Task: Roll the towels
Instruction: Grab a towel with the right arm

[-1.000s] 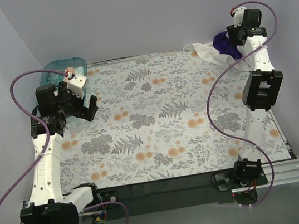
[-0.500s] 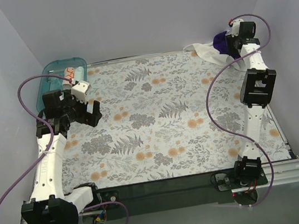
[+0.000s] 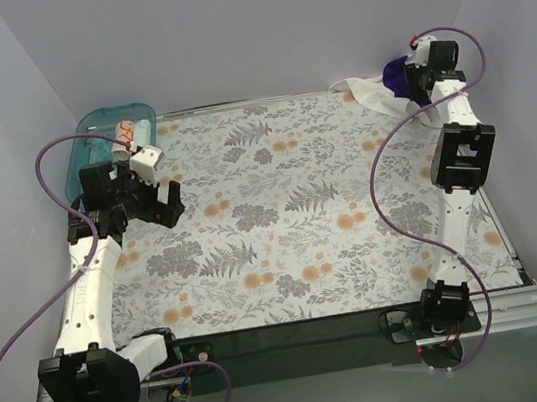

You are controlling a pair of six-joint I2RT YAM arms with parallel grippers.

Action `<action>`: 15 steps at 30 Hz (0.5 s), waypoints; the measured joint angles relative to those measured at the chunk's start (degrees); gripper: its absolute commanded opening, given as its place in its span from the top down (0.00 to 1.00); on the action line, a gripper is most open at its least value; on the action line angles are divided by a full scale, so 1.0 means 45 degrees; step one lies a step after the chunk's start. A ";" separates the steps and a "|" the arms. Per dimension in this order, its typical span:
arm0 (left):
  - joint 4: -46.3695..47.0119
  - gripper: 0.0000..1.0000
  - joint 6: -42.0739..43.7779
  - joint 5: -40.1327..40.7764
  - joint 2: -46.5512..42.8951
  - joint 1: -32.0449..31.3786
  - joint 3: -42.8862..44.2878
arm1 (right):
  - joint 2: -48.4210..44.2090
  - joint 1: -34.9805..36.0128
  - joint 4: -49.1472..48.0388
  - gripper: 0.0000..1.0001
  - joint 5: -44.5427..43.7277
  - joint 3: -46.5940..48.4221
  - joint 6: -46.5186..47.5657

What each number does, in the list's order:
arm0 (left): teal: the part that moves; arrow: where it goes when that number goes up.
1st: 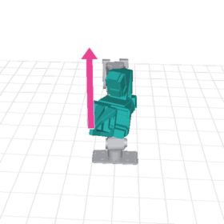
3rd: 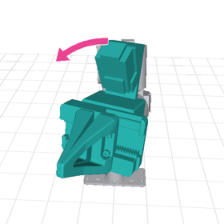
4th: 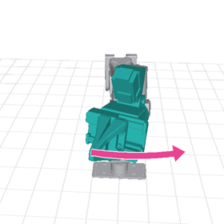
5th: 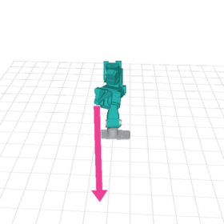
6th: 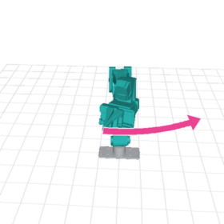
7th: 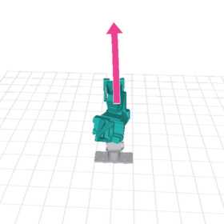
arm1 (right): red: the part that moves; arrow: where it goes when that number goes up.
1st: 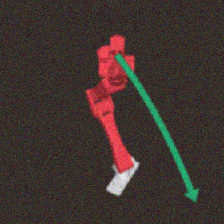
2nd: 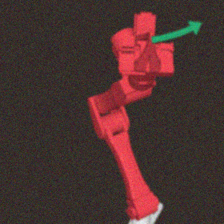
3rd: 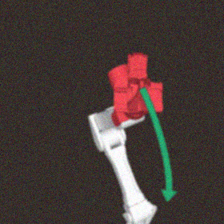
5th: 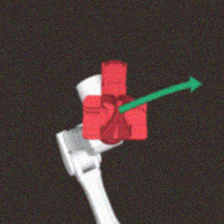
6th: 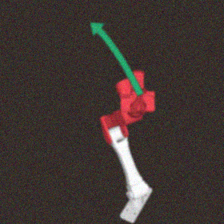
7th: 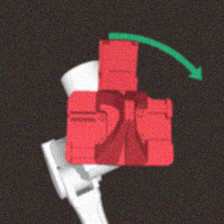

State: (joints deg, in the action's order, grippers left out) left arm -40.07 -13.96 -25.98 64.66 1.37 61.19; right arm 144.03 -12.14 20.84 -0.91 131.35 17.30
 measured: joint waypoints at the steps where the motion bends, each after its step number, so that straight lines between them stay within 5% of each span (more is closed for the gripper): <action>1: 0.0010 0.02 0.0000 0.0000 0.0044 0.0000 0.0005 | 0.0010 0.0000 0.0000 0.49 0.0005 0.0000 -0.0015; 6: 0.0024 0.02 -0.0097 0.0000 0.0233 0.0000 0.0005 | 0.0170 0.0000 -0.0005 0.50 0.0005 0.0000 -0.0112; 9: 0.0029 0.02 -0.0155 0.0000 0.0287 0.0000 0.0005 | 0.0248 0.0000 0.0010 0.63 0.0005 -0.0092 -0.0170; 14: 0.0039 0.02 -0.0204 0.0000 0.0301 0.0000 0.0005 | 0.0277 0.0000 0.0015 0.99 0.0005 -0.0204 -0.0160; 15: 0.0044 0.02 -0.0204 0.0005 0.0301 0.0000 0.0005 | 0.0277 0.0000 0.0015 0.99 -0.0005 -0.0204 -0.0151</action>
State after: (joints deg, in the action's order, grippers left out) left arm -39.88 -14.87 -25.96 66.02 1.37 61.21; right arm 145.27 -12.14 20.91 -0.93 130.43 16.62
